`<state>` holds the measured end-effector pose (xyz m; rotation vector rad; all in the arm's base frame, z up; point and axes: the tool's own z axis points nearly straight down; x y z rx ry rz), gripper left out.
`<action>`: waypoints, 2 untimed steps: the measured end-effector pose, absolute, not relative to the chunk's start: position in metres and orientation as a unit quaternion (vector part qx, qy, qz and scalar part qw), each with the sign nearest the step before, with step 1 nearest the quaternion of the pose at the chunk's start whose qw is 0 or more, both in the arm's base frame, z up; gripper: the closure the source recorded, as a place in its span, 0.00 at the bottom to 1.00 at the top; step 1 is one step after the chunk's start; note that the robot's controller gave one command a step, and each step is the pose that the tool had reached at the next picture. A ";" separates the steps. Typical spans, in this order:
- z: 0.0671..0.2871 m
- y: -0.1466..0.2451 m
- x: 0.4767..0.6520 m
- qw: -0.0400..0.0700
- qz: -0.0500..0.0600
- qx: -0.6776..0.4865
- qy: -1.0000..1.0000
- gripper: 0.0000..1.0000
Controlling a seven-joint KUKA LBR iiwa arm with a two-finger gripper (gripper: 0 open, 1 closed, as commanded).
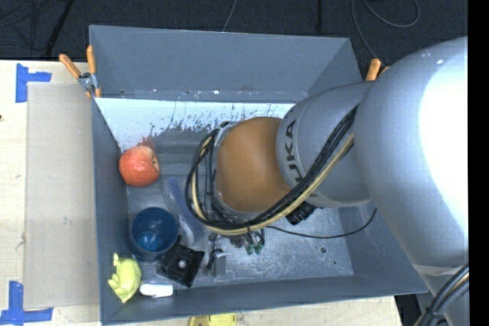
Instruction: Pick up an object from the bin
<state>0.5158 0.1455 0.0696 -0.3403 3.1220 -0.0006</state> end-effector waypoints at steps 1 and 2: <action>0.070 0.161 0.529 0.001 0.000 -0.225 0.974 1.00; 0.070 0.161 0.529 0.001 0.000 -0.224 0.975 1.00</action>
Offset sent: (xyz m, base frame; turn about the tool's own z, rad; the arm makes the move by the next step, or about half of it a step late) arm 0.0000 0.0000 0.0000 0.0000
